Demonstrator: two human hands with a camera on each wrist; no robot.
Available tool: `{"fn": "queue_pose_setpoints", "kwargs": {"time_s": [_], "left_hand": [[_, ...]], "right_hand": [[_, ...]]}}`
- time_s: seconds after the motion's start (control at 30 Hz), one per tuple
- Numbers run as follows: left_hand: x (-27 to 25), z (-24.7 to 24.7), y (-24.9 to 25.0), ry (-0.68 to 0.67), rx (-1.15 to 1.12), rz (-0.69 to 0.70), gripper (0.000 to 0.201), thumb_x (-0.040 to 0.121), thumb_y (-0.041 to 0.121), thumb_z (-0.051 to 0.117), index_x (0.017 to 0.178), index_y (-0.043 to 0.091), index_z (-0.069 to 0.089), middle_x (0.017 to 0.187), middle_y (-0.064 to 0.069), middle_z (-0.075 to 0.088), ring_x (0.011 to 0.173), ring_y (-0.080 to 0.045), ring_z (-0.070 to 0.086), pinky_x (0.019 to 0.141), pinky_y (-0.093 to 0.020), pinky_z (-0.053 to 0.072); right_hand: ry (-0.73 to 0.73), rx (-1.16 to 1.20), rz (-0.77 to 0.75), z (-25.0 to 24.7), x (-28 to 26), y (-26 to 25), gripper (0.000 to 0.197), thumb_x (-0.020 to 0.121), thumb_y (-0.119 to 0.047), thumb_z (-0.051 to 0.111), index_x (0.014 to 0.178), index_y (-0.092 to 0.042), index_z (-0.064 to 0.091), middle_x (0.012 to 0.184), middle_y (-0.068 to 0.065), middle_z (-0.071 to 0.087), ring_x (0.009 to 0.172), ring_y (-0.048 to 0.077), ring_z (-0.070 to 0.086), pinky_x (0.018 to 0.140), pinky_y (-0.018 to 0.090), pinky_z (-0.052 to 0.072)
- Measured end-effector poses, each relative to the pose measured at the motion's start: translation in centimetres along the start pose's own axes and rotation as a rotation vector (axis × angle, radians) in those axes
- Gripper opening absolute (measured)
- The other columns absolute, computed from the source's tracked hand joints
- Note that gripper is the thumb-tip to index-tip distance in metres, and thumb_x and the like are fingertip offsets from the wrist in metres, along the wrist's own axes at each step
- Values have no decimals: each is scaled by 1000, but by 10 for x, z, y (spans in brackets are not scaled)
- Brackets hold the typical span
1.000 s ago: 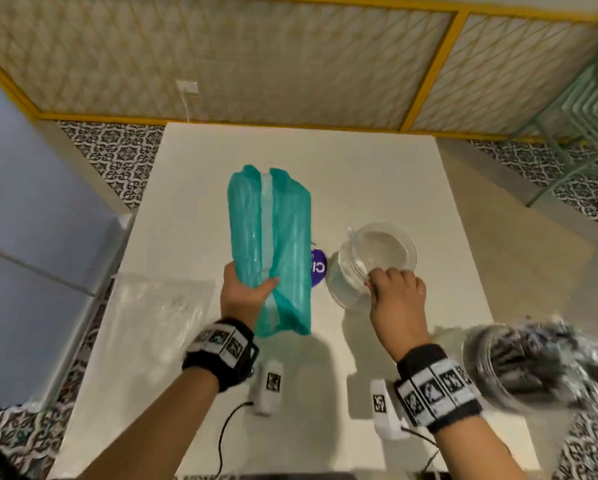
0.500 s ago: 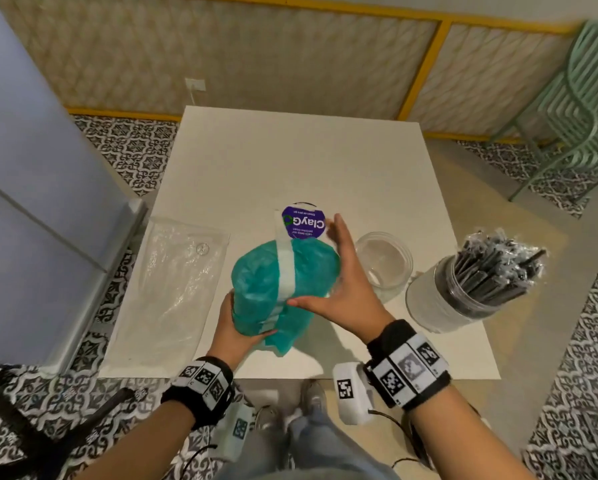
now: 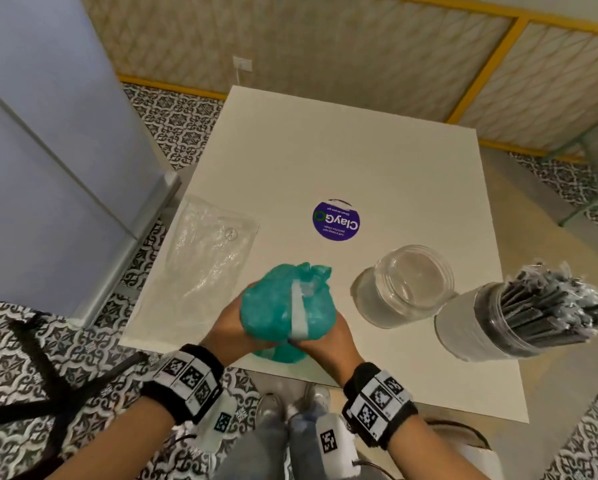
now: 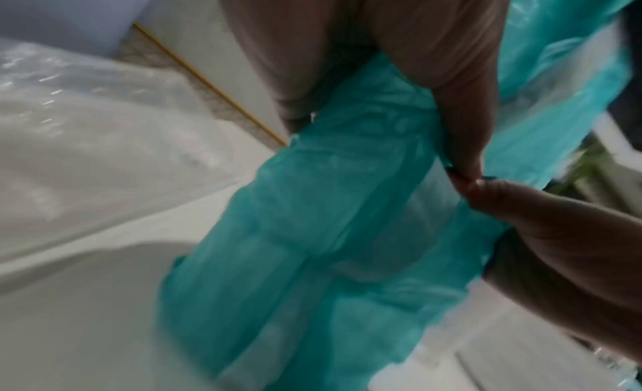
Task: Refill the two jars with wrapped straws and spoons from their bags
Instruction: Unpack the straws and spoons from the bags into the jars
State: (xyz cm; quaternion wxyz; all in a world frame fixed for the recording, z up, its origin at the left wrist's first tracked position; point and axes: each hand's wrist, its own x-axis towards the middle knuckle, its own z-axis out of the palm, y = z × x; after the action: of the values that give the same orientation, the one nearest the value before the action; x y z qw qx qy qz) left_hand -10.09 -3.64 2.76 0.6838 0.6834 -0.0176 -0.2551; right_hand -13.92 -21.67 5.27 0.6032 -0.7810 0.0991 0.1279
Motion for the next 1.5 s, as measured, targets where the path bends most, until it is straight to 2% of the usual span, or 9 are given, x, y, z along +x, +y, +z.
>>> {"fn": "queue_pose_setpoints", "kwargs": {"time_s": [0.1,0.17,0.27,0.47,0.7,0.77,0.87,1.07,1.5], "left_hand": [[0,-2,-39,53,177,-180,109,24,80,73,106,11,56,83,25,69,85,16,61,79,-9,48],[0,0,-57,69,271,-269,101,25,86,67,95,13,58,81,17,63,82,-1,62,82,-22,52],[0,2,-51,59,315,-258,92,31,66,82,100,9,59,87,9,60,92,-21,64,80,-19,50],[0,-4,-10,34,262,-109,95,25,42,90,110,16,57,86,17,70,86,5,63,72,-3,49],[17,-2,-16,112,238,-115,80,45,26,91,117,14,59,112,-6,69,105,-22,66,90,-44,55],[17,2,-16,109,271,-97,81,45,27,89,119,16,58,113,-2,69,105,-15,65,91,-37,55],[11,8,-12,81,260,-54,82,44,32,82,118,8,57,106,0,68,95,-1,66,77,-13,52],[7,12,-6,106,203,72,91,43,32,82,121,-2,50,107,-2,64,95,6,63,77,-8,48],[5,28,15,88,205,126,67,36,41,76,99,36,50,87,27,66,86,24,56,73,4,42]], "right_hand": [[-71,-132,190,19,18,35,22,80,-22,62,67,-31,46,74,-4,55,71,12,51,72,36,50],[-53,-119,267,28,24,65,29,87,-10,62,73,-31,49,79,-5,57,72,10,54,75,30,55],[29,-179,255,32,36,98,30,85,-10,65,88,-38,54,92,-11,64,82,4,62,77,26,55],[48,-310,140,20,49,71,16,70,-26,72,79,-19,60,82,3,69,76,21,67,68,44,60],[-282,-202,-121,-39,18,10,116,54,-2,90,144,-11,18,130,-19,35,112,-29,35,100,4,36],[-273,-133,-157,-53,10,-6,106,59,-2,88,137,-30,23,127,-29,32,112,-33,31,94,-4,29],[-105,17,-163,-51,9,-17,82,68,-11,85,132,-31,37,125,-18,49,118,-9,48,102,18,42],[74,-66,-298,-29,11,-20,47,59,-37,73,102,-40,54,114,-6,49,118,26,49,104,47,43],[362,196,-349,-39,-15,-58,31,69,-8,75,98,-14,66,102,8,69,101,17,64,93,38,52]]}}
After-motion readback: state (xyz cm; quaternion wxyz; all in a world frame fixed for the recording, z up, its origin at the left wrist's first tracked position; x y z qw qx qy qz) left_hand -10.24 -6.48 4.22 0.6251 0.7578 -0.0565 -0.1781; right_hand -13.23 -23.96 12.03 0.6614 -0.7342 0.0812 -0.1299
